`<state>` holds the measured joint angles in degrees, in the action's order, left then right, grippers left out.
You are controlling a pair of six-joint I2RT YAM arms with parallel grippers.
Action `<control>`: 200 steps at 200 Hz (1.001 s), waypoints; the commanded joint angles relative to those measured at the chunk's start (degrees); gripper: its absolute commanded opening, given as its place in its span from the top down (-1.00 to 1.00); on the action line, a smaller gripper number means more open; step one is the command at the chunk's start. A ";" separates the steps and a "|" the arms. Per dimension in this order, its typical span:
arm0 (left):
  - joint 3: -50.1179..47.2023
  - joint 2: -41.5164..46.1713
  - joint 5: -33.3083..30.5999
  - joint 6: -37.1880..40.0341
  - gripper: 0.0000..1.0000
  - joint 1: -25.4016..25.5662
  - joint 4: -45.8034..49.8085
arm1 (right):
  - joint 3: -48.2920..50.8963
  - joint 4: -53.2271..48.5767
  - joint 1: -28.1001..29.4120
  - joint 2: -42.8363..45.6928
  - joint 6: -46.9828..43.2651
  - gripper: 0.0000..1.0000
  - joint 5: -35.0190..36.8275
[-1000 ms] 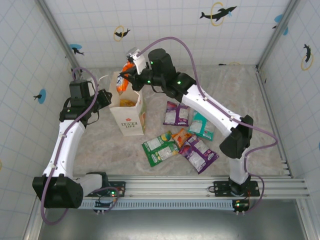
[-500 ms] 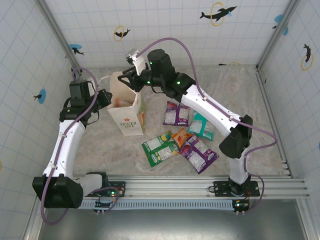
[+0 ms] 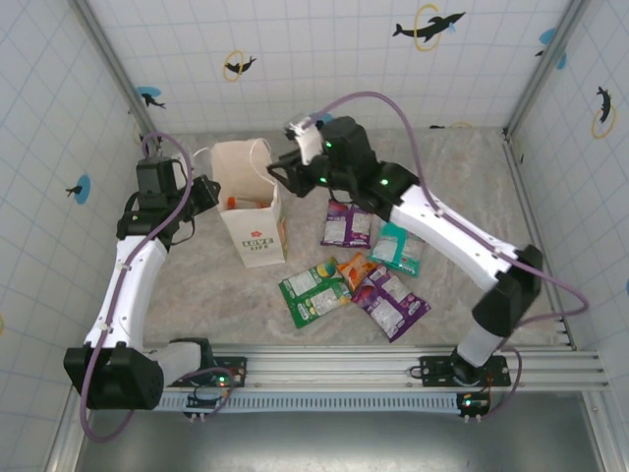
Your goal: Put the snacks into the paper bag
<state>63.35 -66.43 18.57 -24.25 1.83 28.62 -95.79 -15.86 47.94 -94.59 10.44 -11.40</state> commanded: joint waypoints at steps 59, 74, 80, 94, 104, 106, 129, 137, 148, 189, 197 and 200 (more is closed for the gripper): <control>-0.66 0.16 -2.40 1.99 0.68 0.29 2.35 | 35.84 5.88 -19.33 19.54 17.43 -0.01 -8.96; -0.43 -0.16 -3.80 2.51 0.68 0.24 2.93 | 40.63 4.41 -24.29 21.32 18.32 -0.02 -10.13; -0.42 -0.40 -4.30 2.50 0.68 0.28 3.02 | 42.63 3.85 -26.62 21.89 19.03 -0.02 -10.13; -0.58 -0.71 -4.37 2.39 0.68 0.21 2.85 | 46.71 3.56 -31.86 22.56 19.99 -0.02 -13.93; -0.77 -0.98 -4.00 2.25 0.68 0.21 2.48 | 49.53 4.11 -35.70 22.69 20.56 -0.03 -16.13; -0.82 -1.11 -3.98 2.20 0.68 0.24 2.49 | 50.03 4.22 -36.42 22.69 20.69 -0.03 -16.58; -0.85 -1.41 -3.89 2.00 0.68 0.24 2.40 | 54.61 4.45 -42.71 21.67 21.73 -0.04 -21.27; -0.92 -1.34 -3.82 1.85 0.68 0.25 2.32 | 55.61 3.81 -44.06 21.30 22.00 -0.03 -22.38; -0.88 -1.34 -3.67 1.64 0.68 0.22 2.15 | 56.88 2.75 -45.28 21.03 22.21 -0.03 -23.65; -1.56 -1.17 -3.19 1.40 0.68 0.31 1.35 | 64.73 5.55 -47.02 23.39 23.40 -0.05 -25.93; -1.64 -1.23 -3.10 1.42 0.69 0.22 1.22 | 67.13 7.96 -47.51 24.28 24.16 -0.05 -26.14; -1.64 -1.32 -3.02 1.40 0.69 0.22 1.23 | 67.95 8.97 -47.70 24.62 24.51 -0.05 -26.18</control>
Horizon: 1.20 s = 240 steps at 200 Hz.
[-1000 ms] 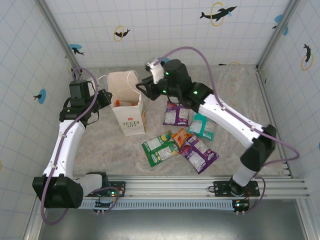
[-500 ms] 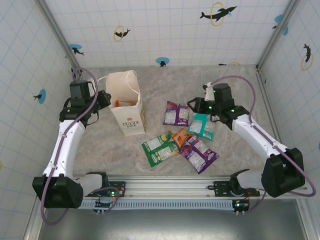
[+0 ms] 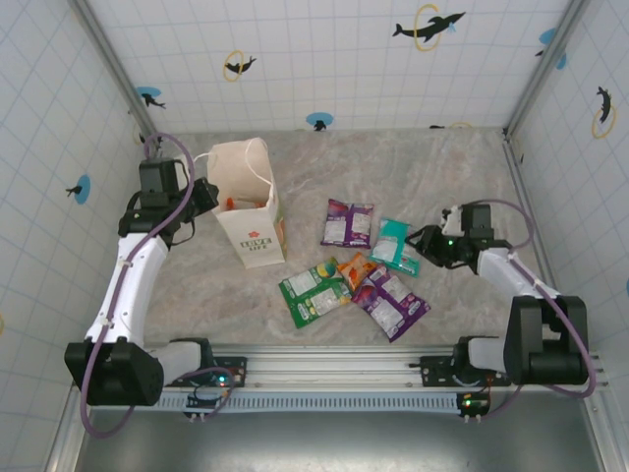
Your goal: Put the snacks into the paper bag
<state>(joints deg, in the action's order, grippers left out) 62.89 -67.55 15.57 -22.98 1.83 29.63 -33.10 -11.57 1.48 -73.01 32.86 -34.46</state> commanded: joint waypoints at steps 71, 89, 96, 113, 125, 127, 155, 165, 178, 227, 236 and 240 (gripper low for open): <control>-1.17 0.20 -0.19 -0.13 0.69 0.24 0.28 | 14.45 15.07 -3.16 3.32 5.85 -0.07 -5.85; -1.24 0.35 -0.28 -0.22 0.69 0.22 0.34 | 15.31 15.53 -3.22 3.16 5.94 -0.07 -5.46; -1.19 0.44 -0.36 -0.31 0.69 0.32 0.35 | 15.56 15.56 -3.30 3.14 5.98 -0.07 -5.14; -1.06 0.56 -0.28 -0.35 0.69 0.22 0.43 | 15.70 14.16 -3.66 3.75 5.22 -0.07 -4.57; -1.11 0.65 -0.21 -0.47 0.69 0.32 0.45 | 15.78 13.26 -3.91 4.95 4.94 -0.07 -3.98; -1.11 0.62 -0.20 -0.42 0.69 0.25 0.44 | 15.78 13.01 -3.97 5.17 4.93 -0.07 -3.87; -1.25 0.58 -0.11 -0.40 0.69 0.27 0.34 | 16.56 11.29 -4.68 8.57 4.89 -0.08 -2.63; -1.36 0.54 -0.03 -0.40 0.69 0.25 0.27 | 17.13 10.87 -4.96 9.47 4.93 -0.09 -2.30; -1.46 0.57 -0.02 -0.39 0.70 0.28 0.25 | 17.99 11.47 -4.96 9.91 5.16 -0.09 -2.44; -1.44 0.46 0.12 -0.31 0.70 0.21 0.13 | 20.51 19.82 -4.09 6.88 8.87 -0.08 -4.38; -1.46 0.48 0.16 -0.39 0.70 0.28 0.08 | 20.77 21.39 -3.89 6.29 9.50 -0.08 -4.71; -1.39 0.46 0.16 -0.38 0.70 0.26 0.06 | 20.92 22.19 -3.88 6.09 9.83 -0.08 -4.77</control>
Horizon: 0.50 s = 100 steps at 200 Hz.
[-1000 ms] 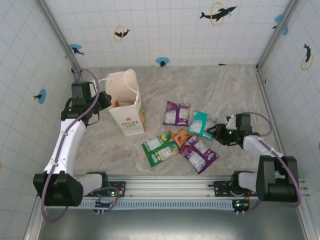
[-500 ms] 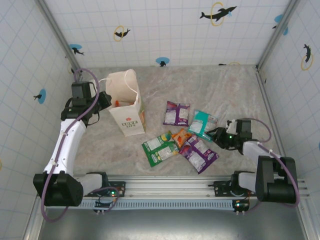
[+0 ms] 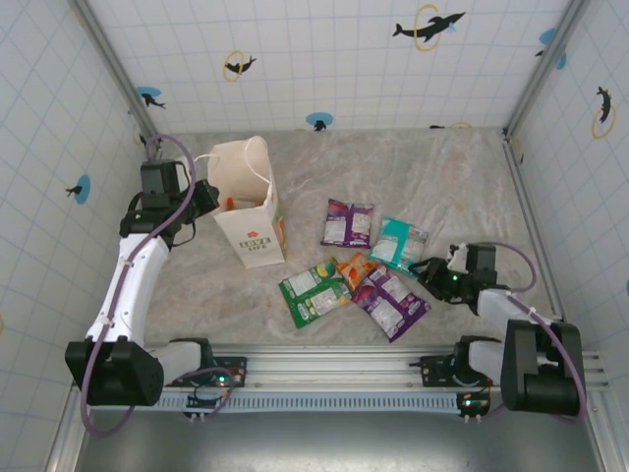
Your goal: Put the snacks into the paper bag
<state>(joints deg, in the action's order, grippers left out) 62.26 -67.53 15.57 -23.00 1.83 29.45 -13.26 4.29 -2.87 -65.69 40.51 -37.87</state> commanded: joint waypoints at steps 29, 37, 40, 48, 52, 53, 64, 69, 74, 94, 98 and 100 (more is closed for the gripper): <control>-0.73 0.46 0.16 -0.48 0.70 0.29 0.08 | 1.21 10.74 1.28 -4.06 3.95 -0.05 -1.65; -0.73 0.54 0.16 -0.55 0.70 0.22 0.12 | 1.30 12.48 1.66 -4.80 4.62 -0.06 -1.74; -0.71 0.48 0.16 -0.53 0.70 0.24 0.10 | 1.42 13.31 1.74 -5.13 5.03 -0.05 -1.70; -0.66 0.45 0.09 -0.51 0.70 0.24 0.10 | 1.80 15.58 2.15 -5.93 6.27 -0.06 -1.68; -0.60 0.46 0.03 -0.54 0.70 0.27 0.15 | 1.91 16.72 2.40 -6.31 6.96 -0.05 -1.77; -0.58 0.42 0.01 -0.55 0.70 0.28 0.16 | 1.96 16.94 2.46 -6.48 7.09 -0.05 -1.77; -0.41 0.24 0.14 -0.49 0.70 0.30 0.08 | 2.18 19.13 2.86 -7.75 8.17 -0.04 -1.64; -0.31 0.21 0.14 -0.50 0.70 0.28 0.08 | 2.13 19.78 2.97 -8.30 8.41 -0.03 -1.45; -0.18 0.20 0.17 -0.51 0.70 0.21 0.16 | 2.10 20.31 3.12 -8.78 8.48 -0.03 -1.20; 0.05 0.02 0.38 -0.59 0.70 0.22 0.09 | 2.07 22.22 3.49 -10.69 8.79 0.01 -0.11; 0.07 -0.08 0.40 -0.57 0.70 0.28 0.12 | 2.07 22.63 3.53 -11.04 8.79 0.03 0.13; 0.10 -0.07 0.42 -0.56 0.70 0.24 0.02 | 2.09 22.78 3.57 -11.10 8.73 0.03 0.29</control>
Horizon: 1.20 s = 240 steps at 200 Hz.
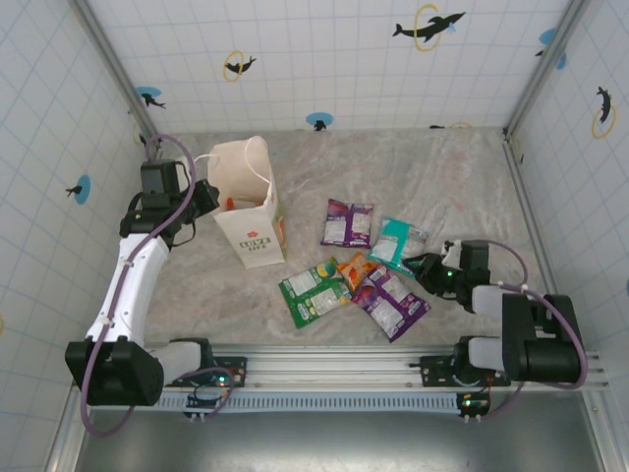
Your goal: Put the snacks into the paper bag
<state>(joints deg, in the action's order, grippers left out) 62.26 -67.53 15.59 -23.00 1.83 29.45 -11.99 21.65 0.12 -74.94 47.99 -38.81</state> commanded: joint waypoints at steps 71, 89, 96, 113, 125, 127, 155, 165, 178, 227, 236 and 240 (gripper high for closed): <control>0.23 -0.16 -0.32 -0.52 0.70 0.20 0.25 | -2.00 2.98 1.85 -1.39 -2.55 0.90 6.41; 0.31 -0.11 -0.48 -0.47 0.70 0.36 0.34 | -4.21 -1.79 2.87 1.68 -4.92 0.98 8.84; 0.32 -0.06 -0.41 -0.46 0.70 0.26 0.34 | -5.41 -4.17 3.30 2.84 -6.23 1.00 9.97; 0.37 0.00 -0.22 -0.36 0.71 0.26 0.47 | -8.94 -10.89 4.48 5.41 -9.96 1.00 13.40; 0.35 -0.01 -0.13 -0.37 0.70 0.21 0.35 | -11.68 -14.95 5.50 6.97 -12.56 1.00 16.13; 0.37 -0.05 -0.13 -0.31 0.70 0.29 0.41 | -12.14 -15.67 5.64 7.19 -12.92 1.00 16.26; 0.46 0.08 0.25 -0.28 0.70 0.23 0.25 | -18.96 -23.44 9.21 9.58 -17.34 1.00 23.10; 0.43 0.13 0.22 -0.13 0.70 0.25 0.17 | -22.00 -26.27 11.03 9.85 -19.52 1.00 25.39; 0.36 0.22 0.33 -0.15 0.70 0.21 0.10 | -26.22 -29.60 13.61 9.75 -22.70 1.00 28.81; 0.15 0.54 0.57 0.24 0.70 0.28 -0.16 | -41.24 -36.73 22.55 7.32 -32.51 1.00 39.47; 0.06 0.53 0.64 0.24 0.70 0.22 -0.31 | -43.12 -35.96 24.06 7.11 -33.55 1.00 40.56; 0.07 0.47 0.66 0.24 0.71 0.21 -0.38 | -43.90 -35.35 24.76 7.02 -33.90 1.00 41.06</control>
<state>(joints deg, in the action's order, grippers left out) 62.26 -67.55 15.62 -22.98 1.83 29.43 -49.71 -13.61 21.89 -67.35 20.03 -4.03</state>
